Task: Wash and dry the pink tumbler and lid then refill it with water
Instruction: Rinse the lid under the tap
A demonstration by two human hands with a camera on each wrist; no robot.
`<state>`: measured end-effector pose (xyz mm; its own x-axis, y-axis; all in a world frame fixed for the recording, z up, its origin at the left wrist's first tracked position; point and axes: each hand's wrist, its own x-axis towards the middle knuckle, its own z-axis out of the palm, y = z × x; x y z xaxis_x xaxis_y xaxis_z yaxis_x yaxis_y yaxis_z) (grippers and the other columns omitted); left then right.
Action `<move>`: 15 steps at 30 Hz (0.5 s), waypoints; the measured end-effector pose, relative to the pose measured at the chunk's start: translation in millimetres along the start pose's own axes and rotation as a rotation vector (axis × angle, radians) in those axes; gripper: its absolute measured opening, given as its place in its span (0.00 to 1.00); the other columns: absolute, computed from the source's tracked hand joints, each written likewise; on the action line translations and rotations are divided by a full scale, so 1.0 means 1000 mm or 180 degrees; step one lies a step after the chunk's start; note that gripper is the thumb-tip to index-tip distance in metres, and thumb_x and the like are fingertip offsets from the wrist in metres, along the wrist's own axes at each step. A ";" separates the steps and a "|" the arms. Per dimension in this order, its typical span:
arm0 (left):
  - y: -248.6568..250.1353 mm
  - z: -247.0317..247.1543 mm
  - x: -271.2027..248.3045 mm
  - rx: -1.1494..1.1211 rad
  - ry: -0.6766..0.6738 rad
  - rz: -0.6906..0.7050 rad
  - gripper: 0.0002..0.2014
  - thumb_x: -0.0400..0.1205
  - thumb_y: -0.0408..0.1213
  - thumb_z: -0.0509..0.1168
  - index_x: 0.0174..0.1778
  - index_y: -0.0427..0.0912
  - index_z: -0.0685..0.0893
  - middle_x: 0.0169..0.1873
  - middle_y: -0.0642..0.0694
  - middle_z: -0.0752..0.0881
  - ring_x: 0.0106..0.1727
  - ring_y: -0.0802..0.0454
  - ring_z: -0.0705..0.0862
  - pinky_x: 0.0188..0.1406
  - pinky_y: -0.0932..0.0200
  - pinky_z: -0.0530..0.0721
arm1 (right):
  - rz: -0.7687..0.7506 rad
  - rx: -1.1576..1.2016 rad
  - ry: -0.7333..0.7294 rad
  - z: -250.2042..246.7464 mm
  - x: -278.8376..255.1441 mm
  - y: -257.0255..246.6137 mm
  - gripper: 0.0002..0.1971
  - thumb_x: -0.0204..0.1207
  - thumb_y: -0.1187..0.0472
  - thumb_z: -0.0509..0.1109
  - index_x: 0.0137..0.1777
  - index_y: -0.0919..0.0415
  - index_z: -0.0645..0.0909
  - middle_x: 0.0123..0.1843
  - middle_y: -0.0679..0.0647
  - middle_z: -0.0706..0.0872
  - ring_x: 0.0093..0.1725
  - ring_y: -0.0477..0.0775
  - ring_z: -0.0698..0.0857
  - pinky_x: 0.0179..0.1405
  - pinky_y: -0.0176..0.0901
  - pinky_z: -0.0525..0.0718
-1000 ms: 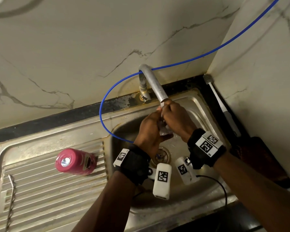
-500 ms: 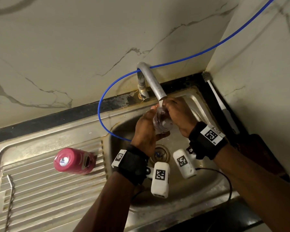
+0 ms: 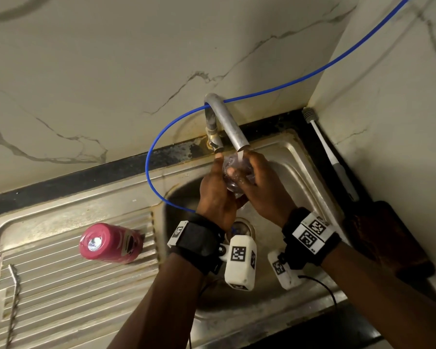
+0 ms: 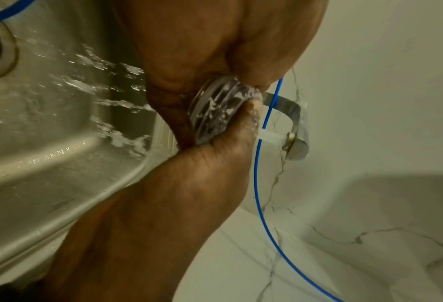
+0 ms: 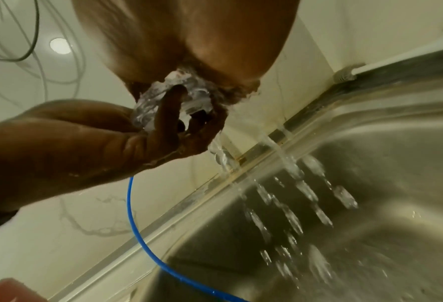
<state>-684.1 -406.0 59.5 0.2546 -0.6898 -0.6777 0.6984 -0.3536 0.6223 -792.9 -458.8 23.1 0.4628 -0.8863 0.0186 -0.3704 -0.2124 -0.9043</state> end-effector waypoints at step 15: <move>-0.003 -0.011 0.012 0.0843 -0.0099 0.0312 0.30 0.90 0.70 0.54 0.65 0.49 0.89 0.56 0.44 0.96 0.55 0.48 0.95 0.44 0.52 0.91 | 0.0504 0.0565 -0.0218 -0.026 -0.010 -0.009 0.21 0.84 0.55 0.74 0.76 0.54 0.81 0.59 0.45 0.92 0.58 0.42 0.91 0.53 0.37 0.90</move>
<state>-676.1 -406.3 45.0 0.2888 -0.7465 -0.5994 0.4713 -0.4341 0.7677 -815.1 -458.6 41.7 0.4661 -0.8715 -0.1527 -0.2980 0.0079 -0.9545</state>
